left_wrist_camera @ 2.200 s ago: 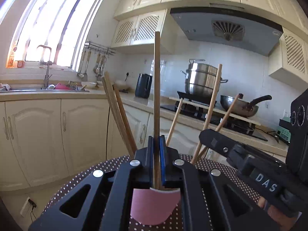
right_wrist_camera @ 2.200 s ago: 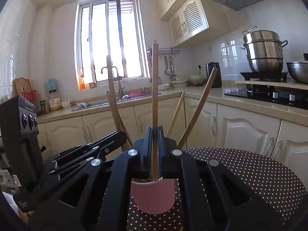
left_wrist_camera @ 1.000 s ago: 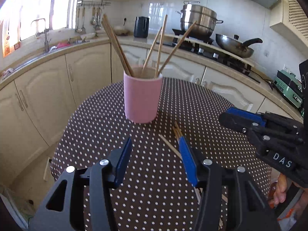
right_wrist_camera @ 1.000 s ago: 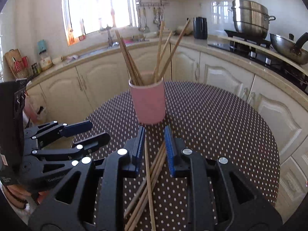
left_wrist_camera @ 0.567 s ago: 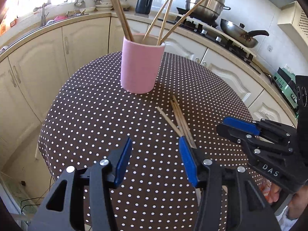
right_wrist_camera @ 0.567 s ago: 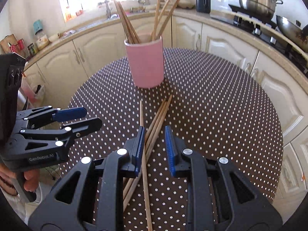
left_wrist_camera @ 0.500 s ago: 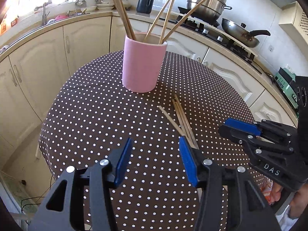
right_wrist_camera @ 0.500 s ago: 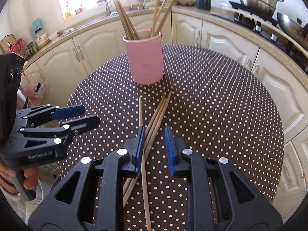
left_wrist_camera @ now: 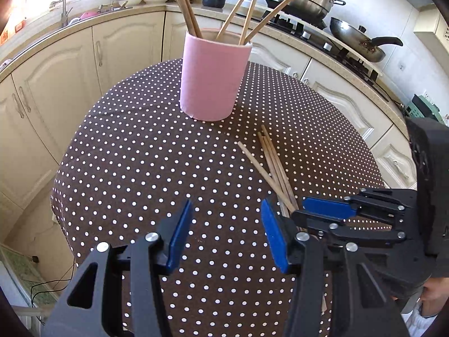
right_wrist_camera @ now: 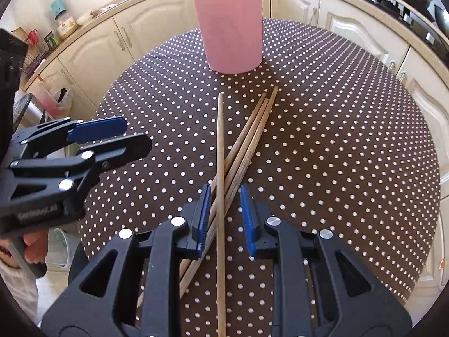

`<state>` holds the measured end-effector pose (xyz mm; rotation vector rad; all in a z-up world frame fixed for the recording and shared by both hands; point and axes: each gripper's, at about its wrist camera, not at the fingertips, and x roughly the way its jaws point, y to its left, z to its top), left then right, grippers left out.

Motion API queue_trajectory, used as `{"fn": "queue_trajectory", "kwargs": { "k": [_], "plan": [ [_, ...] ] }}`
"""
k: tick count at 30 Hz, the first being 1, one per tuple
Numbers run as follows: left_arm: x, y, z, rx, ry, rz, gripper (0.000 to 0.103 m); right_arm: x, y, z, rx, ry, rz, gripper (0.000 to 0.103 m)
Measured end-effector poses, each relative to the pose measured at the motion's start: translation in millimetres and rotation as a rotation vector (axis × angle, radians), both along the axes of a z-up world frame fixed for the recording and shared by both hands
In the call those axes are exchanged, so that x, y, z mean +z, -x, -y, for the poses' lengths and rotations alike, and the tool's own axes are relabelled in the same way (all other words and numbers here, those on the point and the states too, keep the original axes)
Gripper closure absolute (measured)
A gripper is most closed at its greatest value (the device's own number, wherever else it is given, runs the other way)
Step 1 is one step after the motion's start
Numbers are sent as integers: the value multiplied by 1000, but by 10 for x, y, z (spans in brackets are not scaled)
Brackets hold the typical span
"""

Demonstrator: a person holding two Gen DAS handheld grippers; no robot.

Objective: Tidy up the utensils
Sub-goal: 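Grasp a wooden chopstick with the right gripper while the left gripper grasps another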

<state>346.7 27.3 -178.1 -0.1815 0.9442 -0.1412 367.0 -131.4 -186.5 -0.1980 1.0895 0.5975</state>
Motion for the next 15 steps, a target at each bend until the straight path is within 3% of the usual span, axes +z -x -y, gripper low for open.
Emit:
{"fn": "queue_trajectory", "kwargs": {
  "k": [4, 6, 15],
  "plan": [
    [-15, -44, 33, -14, -10, -5, 52, -36, -52, -30, 3, 5, -10, 82],
    [-17, -71, 69, -19, -12, -8, 52, -44, -61, -11, -4, 5, -6, 97],
    [-121, -275, 379, -76, -31, -55, 52, 26, -137, 364, -63, -47, -10, 97]
  ]
}}
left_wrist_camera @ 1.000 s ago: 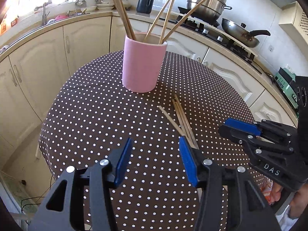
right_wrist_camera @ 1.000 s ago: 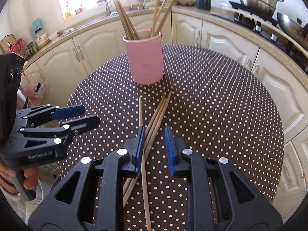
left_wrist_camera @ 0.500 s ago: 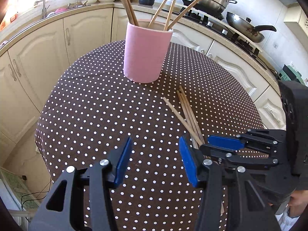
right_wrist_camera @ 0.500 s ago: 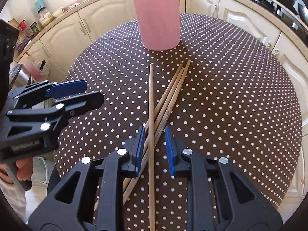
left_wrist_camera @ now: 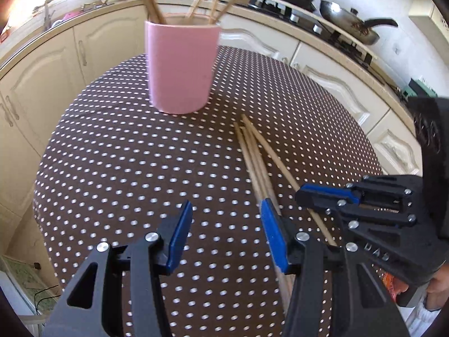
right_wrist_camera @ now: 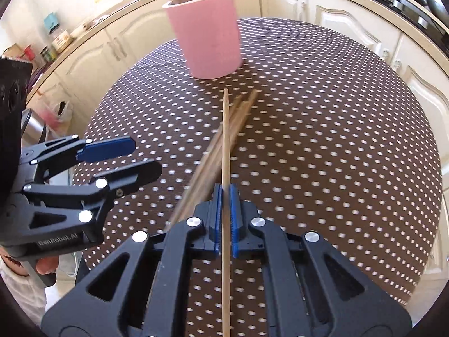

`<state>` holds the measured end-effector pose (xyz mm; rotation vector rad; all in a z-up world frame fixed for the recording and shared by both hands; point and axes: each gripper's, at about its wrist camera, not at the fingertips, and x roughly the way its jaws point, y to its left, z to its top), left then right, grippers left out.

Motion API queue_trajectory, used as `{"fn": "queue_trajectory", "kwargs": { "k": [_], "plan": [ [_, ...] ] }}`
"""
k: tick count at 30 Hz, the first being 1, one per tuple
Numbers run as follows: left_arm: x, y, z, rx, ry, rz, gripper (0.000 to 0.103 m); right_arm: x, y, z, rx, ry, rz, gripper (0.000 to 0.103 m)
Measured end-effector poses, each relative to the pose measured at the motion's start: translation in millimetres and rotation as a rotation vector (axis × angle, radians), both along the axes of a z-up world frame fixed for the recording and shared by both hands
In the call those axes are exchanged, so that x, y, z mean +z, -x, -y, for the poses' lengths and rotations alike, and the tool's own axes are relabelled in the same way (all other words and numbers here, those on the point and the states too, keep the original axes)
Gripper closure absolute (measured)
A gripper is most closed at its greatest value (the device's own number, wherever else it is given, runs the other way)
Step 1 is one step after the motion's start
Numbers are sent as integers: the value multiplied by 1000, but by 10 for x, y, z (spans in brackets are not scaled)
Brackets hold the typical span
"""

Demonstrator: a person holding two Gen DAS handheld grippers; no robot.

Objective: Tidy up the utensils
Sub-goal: 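Grasp a wooden chopstick with the right gripper while the left gripper grasps another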

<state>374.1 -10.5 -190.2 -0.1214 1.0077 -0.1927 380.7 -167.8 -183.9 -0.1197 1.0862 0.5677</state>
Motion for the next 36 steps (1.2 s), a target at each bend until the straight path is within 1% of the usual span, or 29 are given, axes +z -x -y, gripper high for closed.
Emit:
{"fn": "queue_trajectory", "kwargs": {
  "k": [3, 7, 9, 13, 15, 17, 23, 28, 31, 36],
  "plan": [
    [-38, -61, 116, -18, -23, -8, 52, -9, -20, 103, -8, -5, -7, 97],
    [-137, -163, 215, -13, -63, -51, 52, -29, -37, 221, -15, -19, -16, 97],
    [-141, -189, 252, -14, -64, -45, 52, -35, -41, 247, -15, -23, -19, 97],
    [-163, -235, 379, -24, -122, -42, 52, -46, -64, 257, -11, -23, -25, 97],
    [-158, -259, 390, -17, -123, -47, 52, -54, -97, 261, -8, -18, -27, 97],
    [-153, -293, 415, -17, -127, -55, 51, -67, -110, 233, -7, -4, -31, 97],
    [-113, -337, 476, -11, -181, -77, 51, -80, -145, 114, 8, 49, -53, 97],
    [-129, -366, 442, -15, -171, -87, 51, -71, -186, 13, 31, 105, -69, 97],
    [-124, -356, 412, -14, -195, -95, 51, -65, -196, -49, 35, 135, -72, 97],
    [-144, -373, 432, -14, -231, -131, 52, -59, -235, -196, 41, 174, -91, 97]
  ]
}}
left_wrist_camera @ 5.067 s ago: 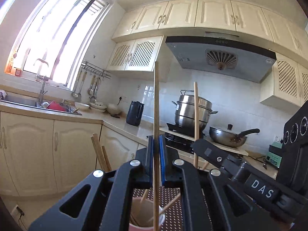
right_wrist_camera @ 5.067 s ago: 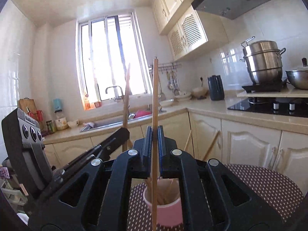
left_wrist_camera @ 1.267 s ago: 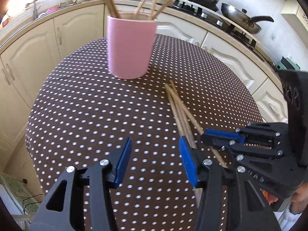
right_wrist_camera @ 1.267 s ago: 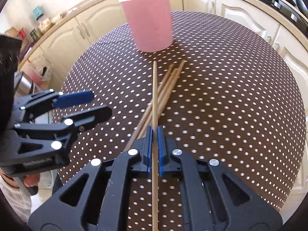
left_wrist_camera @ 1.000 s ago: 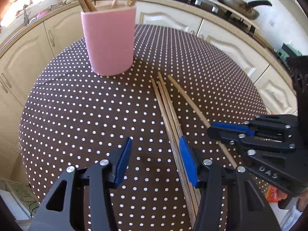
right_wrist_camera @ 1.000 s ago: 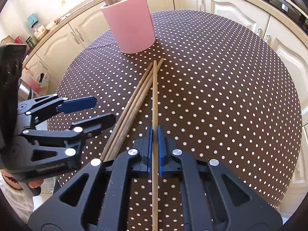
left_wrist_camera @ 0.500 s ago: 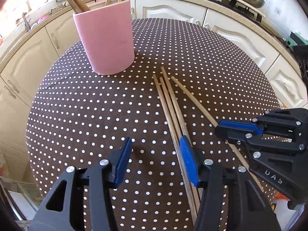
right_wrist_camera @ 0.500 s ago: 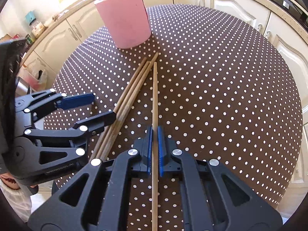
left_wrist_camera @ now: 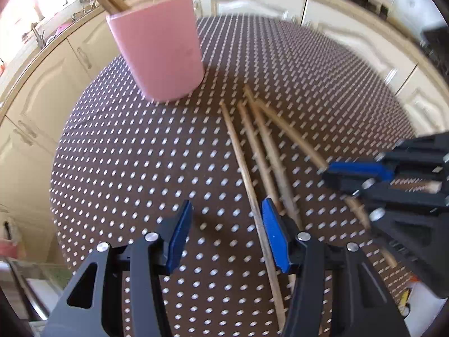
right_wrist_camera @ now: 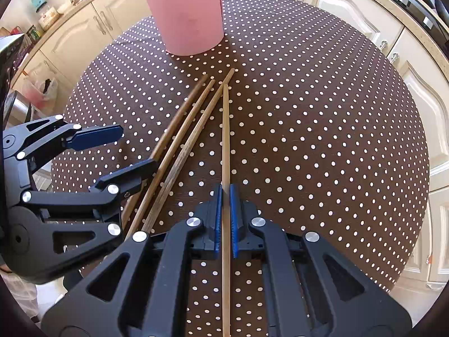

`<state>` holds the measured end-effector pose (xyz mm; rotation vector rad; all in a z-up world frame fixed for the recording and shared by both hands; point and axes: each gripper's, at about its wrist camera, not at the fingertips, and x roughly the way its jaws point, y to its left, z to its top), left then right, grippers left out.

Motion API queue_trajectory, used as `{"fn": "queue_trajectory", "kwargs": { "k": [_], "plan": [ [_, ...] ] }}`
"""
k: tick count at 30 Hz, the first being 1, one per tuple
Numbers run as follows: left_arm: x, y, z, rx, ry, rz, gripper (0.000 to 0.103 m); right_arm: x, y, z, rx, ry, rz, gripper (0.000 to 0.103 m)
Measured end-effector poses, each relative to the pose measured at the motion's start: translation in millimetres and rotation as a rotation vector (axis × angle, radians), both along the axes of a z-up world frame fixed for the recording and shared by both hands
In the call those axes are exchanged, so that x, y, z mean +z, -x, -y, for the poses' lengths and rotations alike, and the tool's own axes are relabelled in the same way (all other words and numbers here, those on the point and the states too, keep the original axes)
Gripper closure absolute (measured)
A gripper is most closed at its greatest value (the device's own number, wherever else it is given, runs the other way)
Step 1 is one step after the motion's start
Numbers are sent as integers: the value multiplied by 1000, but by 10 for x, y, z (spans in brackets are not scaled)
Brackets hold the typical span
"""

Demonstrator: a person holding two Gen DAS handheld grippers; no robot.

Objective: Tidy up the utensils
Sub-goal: 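Grasp a wooden chopstick with the right gripper while the left gripper grasps another, then lift both held chopsticks up over the pink cup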

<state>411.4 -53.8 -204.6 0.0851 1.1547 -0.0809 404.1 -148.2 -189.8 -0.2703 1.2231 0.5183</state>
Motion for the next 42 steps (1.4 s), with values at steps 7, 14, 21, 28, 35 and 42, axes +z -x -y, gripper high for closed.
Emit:
{"fn": "queue_trajectory", "kwargs": {
  "k": [7, 14, 21, 28, 35, 42],
  "plan": [
    [-5, -23, 44, -45, 21, 3, 71, -7, -136, -199, 29, 70, -38, 97],
    [17, 17, 79, -40, 70, 30, 98, -20, -125, -212, 14, 41, -12, 97],
    [208, 186, -134, -46, 193, 173, 98, 144, -19, -139, 5, -78, 96, 97],
    [705, 353, -376, -43, 281, 418, 98, 666, 78, -112, -18, -291, 302, 97],
    [1161, 428, -581, 10, 329, 752, 98, 1093, 96, -91, -15, -507, 516, 97],
    [1486, 316, -834, 48, 393, 1019, 98, 1383, -115, -226, -18, -677, 732, 97]
  ]
}}
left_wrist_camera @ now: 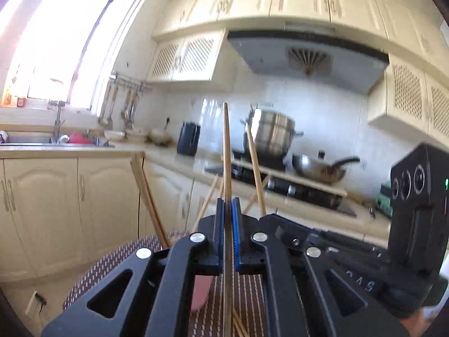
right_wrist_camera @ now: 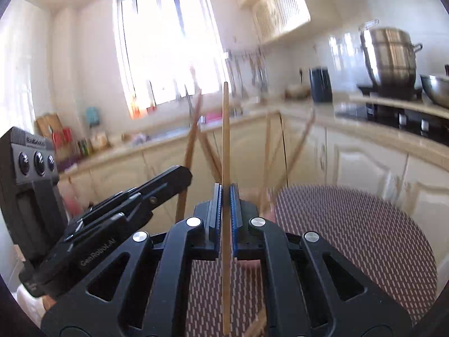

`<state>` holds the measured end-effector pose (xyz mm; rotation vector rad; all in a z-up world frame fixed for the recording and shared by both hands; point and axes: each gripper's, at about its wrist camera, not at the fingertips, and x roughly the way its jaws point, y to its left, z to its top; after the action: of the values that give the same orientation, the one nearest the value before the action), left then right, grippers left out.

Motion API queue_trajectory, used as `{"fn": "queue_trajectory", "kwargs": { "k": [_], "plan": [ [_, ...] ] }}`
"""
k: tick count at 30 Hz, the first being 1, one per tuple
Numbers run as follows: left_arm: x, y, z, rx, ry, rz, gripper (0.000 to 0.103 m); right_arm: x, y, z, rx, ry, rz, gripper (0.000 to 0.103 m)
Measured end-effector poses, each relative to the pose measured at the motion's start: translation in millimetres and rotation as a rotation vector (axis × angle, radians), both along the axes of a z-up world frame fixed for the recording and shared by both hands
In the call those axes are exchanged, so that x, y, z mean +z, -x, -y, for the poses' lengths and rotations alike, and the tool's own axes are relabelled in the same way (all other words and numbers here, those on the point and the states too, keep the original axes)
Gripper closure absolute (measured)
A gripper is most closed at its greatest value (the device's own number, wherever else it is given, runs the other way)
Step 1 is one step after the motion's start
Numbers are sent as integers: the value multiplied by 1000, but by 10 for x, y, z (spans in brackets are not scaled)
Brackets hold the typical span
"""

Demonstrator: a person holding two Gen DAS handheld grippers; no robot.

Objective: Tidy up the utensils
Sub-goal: 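Lift both held chopsticks up over the pink cup, then lower both chopsticks into the cup and open both grippers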

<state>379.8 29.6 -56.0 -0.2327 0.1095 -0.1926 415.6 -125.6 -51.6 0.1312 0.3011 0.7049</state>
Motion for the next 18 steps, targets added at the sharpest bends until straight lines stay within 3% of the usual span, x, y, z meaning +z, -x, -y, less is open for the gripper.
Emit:
{"fn": "queue_trajectory", "kwargs": {
  "k": [6, 18],
  "plan": [
    [160, -336, -122, 65, 62, 130, 98, 92, -368, -122, -44, -112, 132, 97],
    [58, -909, -431, 138, 123, 161, 98, -38, -700, -238, -77, -159, 222, 97]
  ]
}}
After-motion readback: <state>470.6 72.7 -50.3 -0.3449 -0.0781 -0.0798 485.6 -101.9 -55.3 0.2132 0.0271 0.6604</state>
